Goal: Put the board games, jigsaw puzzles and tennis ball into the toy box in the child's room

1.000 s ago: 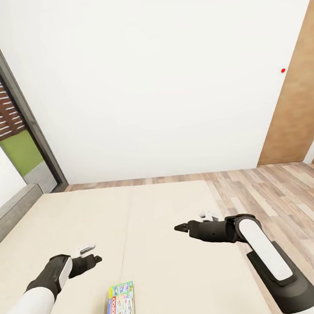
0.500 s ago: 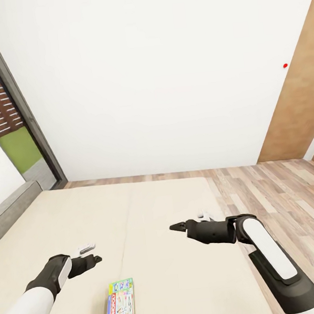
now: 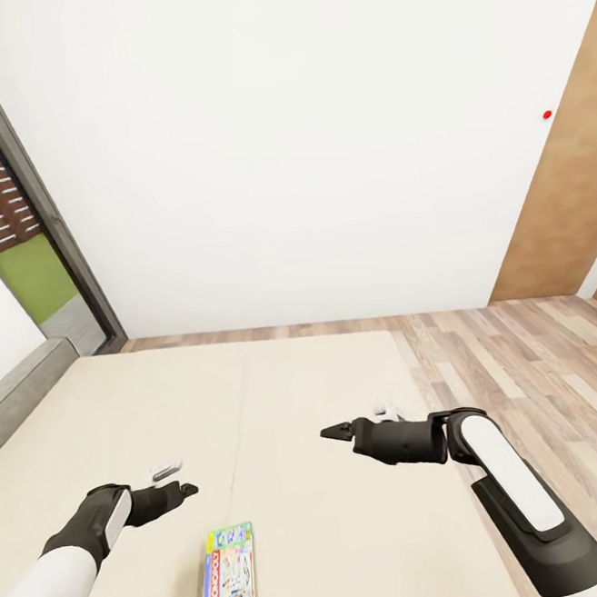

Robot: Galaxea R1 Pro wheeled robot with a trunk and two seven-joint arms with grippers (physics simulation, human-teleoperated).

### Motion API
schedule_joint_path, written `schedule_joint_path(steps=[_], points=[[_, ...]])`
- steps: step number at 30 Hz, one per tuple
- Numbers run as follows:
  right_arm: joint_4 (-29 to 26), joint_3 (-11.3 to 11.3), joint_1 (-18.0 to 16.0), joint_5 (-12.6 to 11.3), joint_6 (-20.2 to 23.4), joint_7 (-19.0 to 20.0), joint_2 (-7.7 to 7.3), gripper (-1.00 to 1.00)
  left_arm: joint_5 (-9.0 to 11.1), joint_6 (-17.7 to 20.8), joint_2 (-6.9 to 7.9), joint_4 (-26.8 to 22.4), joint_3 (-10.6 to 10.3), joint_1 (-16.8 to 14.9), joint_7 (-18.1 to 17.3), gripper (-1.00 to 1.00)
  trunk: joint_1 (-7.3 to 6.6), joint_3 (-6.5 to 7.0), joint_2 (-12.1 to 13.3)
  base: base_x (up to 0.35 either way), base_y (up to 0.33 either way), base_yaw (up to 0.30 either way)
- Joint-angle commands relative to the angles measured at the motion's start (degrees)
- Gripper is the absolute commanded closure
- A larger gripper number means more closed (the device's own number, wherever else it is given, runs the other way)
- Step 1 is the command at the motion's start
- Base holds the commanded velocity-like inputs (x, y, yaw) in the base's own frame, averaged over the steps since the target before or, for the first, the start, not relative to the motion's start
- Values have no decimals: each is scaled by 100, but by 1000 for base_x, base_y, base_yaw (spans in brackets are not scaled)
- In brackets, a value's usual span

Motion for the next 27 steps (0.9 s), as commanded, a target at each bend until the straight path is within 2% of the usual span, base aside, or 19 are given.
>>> schedule_joint_path(steps=[1,7,21,27], points=[[3,7,-7,-53,1,-60,9,-100,-22,40,0,-7,40,-5,-85,-100,3,-22,-13,0,0,0],[46,15,-6,-7,1,-53,56,-100,-47,42,7,-11,32,-5,-356,-100,3,-79,-13,0,0,0],[66,13,-1,12,1,-51,66,-100,-31,51,14,-16,32,0,-492,-100,3,-211,-13,0,0,0],[74,5,8,15,1,-51,60,-100,-56,60,158,-16,30,-1,-1225,-100,3,-268,-13,0,0,0]])
